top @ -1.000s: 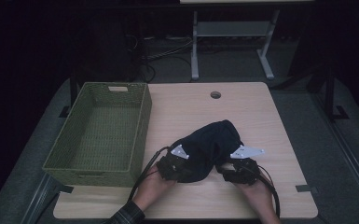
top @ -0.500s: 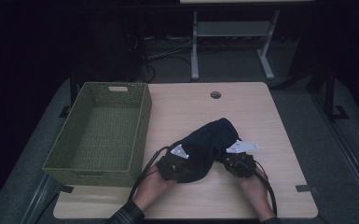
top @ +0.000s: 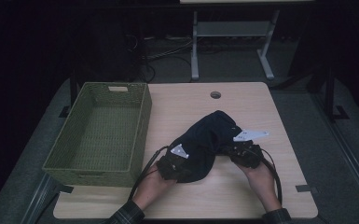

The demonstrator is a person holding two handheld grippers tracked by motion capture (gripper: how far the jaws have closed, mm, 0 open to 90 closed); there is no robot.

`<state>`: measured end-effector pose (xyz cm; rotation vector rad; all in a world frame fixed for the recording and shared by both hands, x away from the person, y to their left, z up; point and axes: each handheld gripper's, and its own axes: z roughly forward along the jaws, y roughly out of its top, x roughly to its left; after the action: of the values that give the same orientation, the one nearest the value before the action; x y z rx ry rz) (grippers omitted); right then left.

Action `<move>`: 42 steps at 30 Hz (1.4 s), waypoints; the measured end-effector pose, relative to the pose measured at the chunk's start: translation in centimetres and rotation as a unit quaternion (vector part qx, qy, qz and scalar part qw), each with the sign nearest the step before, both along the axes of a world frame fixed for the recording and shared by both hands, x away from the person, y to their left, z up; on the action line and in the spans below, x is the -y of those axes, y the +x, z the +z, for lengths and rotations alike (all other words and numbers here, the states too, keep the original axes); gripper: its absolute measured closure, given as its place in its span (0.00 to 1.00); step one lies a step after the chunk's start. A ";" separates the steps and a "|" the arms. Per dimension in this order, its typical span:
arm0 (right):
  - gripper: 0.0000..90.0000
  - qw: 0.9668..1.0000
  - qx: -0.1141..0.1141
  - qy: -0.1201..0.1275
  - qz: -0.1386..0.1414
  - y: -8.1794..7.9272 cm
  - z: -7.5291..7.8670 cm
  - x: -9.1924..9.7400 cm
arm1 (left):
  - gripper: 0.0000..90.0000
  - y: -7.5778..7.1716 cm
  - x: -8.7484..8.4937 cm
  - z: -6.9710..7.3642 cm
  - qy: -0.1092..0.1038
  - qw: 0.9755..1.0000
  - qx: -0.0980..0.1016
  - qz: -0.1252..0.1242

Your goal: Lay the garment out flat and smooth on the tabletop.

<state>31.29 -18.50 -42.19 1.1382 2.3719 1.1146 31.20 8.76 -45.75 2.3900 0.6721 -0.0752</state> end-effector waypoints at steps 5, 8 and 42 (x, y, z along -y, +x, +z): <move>0.92 1.000 0.000 0.008 0.002 0.7 1.3 0.3 | 1.00 0.1 0.1 0.0 0.001 1.000 0.000 -0.001; 0.92 1.000 -0.003 0.012 0.002 1.3 2.1 0.5 | 1.00 0.2 0.1 0.0 0.002 1.000 -0.002 -0.002; 0.92 0.998 -0.006 0.014 -0.058 12.0 6.1 1.1 | 1.00 0.5 0.1 0.1 0.002 1.000 -0.018 -0.006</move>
<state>43.27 -19.58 -36.10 1.2786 2.2740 1.1076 31.75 8.64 -45.69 2.4012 0.6747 -0.1241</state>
